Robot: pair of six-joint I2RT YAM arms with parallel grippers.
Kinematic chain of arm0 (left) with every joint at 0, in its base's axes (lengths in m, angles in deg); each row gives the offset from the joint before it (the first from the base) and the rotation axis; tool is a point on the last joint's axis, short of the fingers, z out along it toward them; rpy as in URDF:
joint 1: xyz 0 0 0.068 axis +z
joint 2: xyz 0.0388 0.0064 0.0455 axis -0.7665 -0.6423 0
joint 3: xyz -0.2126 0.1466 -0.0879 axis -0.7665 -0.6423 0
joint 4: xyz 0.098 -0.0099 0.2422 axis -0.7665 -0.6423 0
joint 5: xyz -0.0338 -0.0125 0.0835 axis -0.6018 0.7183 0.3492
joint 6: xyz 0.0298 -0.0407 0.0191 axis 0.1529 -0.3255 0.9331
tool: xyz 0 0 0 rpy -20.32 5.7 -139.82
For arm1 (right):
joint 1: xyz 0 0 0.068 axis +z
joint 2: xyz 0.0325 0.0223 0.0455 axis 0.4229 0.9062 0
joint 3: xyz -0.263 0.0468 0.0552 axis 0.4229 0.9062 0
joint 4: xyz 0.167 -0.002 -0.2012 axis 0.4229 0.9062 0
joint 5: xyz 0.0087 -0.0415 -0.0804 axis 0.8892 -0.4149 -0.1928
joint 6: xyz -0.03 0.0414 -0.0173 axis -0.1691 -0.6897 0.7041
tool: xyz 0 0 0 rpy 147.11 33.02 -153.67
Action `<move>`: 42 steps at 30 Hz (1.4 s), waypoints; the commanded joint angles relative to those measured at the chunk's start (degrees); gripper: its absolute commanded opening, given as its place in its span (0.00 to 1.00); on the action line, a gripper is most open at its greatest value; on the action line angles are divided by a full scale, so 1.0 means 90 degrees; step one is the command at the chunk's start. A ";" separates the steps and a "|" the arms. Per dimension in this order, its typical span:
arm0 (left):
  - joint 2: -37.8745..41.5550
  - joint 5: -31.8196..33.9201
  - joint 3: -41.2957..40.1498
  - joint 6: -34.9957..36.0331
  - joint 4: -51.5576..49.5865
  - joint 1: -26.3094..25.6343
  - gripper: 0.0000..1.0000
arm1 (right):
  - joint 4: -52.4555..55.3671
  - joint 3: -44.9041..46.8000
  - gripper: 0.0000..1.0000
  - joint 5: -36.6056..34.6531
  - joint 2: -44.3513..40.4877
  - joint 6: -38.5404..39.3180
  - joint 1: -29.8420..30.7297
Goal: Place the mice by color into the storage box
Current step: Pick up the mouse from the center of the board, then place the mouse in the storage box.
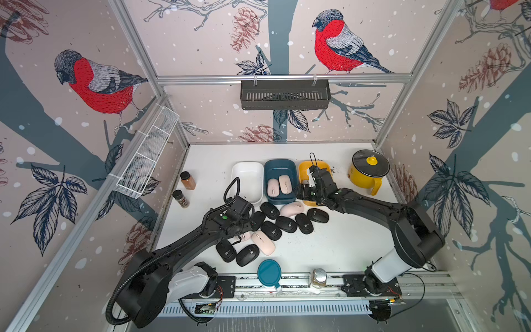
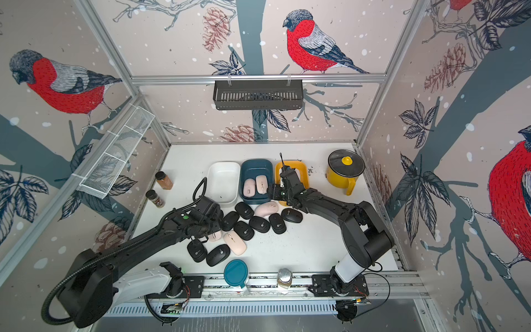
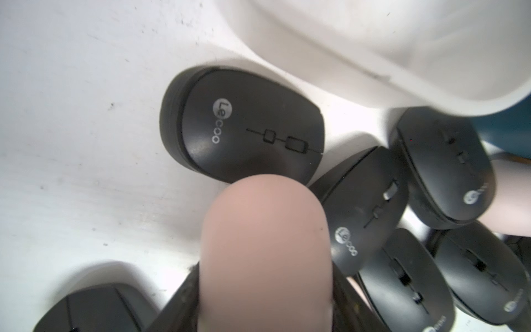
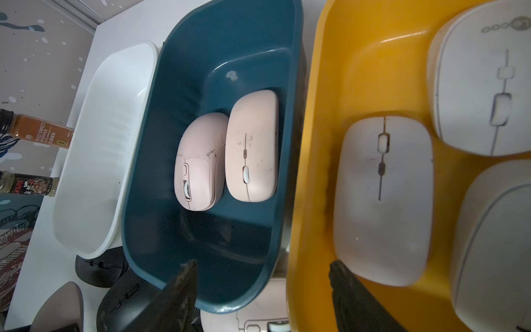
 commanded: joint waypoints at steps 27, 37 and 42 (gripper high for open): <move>-0.1515 0.0352 0.3206 0.1966 0.0941 0.0009 0.48 | 0.0232 0.0336 0.73 -0.0453 -0.1151 -0.0003 -0.0159; -0.3582 -0.0101 0.5488 0.2316 0.0695 0.0004 0.48 | 0.0422 0.0523 0.74 -0.0607 -0.1634 0.0032 -0.0276; -0.4451 -0.0302 0.6313 0.2459 0.0586 0.0003 0.48 | 0.0427 0.0749 0.74 -0.0698 -0.1944 -0.0003 -0.0350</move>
